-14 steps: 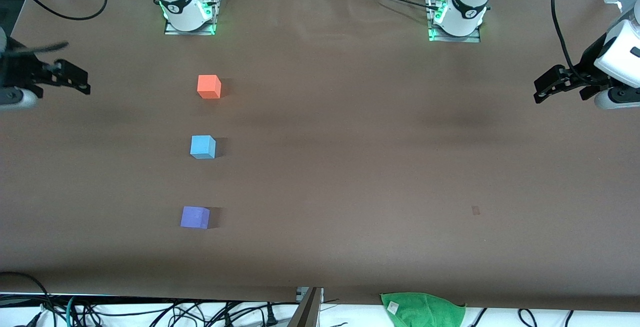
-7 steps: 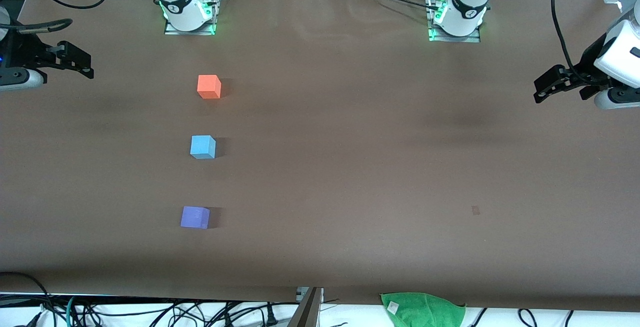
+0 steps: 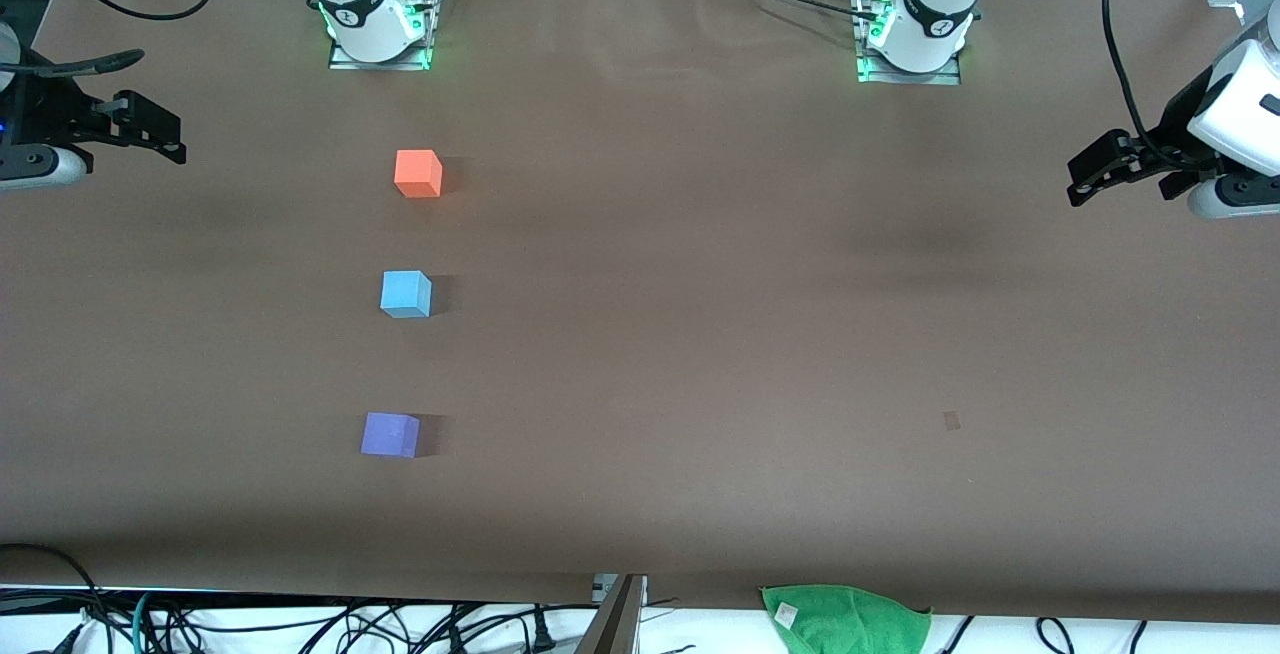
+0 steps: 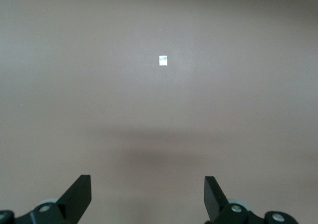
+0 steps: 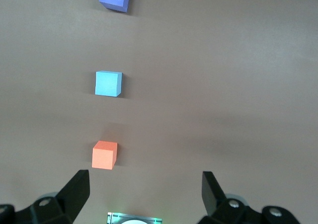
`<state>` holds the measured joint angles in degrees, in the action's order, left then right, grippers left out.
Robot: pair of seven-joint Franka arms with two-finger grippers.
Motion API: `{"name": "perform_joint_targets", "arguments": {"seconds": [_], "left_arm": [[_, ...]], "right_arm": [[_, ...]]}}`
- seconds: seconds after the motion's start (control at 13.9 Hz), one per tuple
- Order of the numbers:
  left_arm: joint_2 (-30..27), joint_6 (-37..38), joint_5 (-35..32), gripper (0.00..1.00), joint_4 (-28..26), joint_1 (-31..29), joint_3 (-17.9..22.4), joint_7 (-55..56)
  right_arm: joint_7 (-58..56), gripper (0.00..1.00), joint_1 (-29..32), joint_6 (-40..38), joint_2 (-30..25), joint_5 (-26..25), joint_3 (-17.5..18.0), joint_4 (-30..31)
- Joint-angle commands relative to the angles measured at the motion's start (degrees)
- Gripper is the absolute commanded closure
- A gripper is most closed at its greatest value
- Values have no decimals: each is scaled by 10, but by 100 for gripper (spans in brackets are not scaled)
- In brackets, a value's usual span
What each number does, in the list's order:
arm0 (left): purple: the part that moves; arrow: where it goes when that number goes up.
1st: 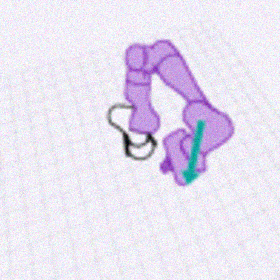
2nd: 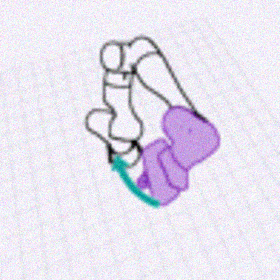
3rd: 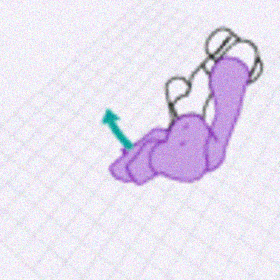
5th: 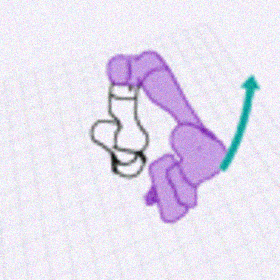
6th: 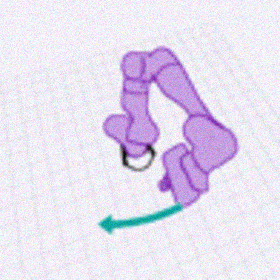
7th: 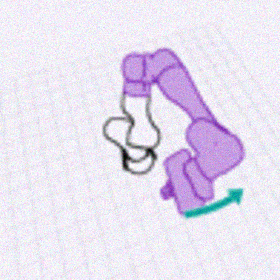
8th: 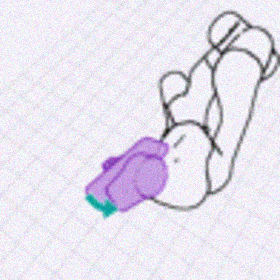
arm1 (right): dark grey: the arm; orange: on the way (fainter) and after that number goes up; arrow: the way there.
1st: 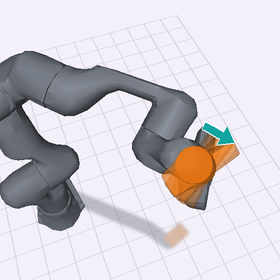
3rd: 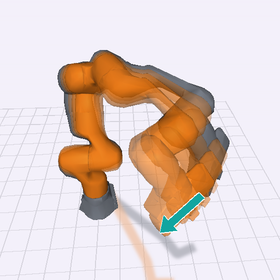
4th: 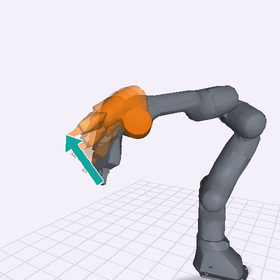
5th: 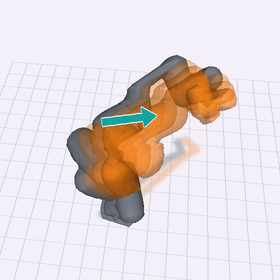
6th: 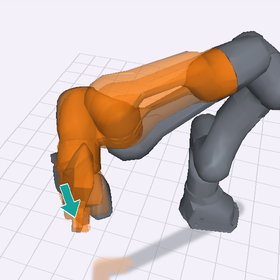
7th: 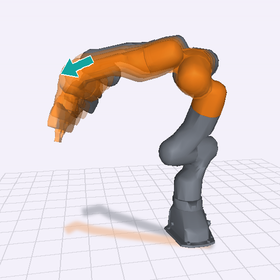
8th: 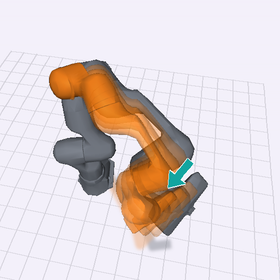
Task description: Place blue block between orange and purple blocks
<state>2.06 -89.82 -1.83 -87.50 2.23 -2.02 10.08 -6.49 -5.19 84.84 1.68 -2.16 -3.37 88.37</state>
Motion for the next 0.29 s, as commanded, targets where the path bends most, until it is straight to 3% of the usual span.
{"name": "perform_joint_targets", "arguments": {"seconds": [0.0, 0.22], "left_arm": [[1, 11, 5, 0, 12, 1, 0, 3], [1, 11, 5, 0, 12, 1, -2, 3]], "right_arm": [[-6, 0, 11, 0, 3, -7, 10, -7], [-5, 0, 12, 0, 3, -4, 9, -7]]}}
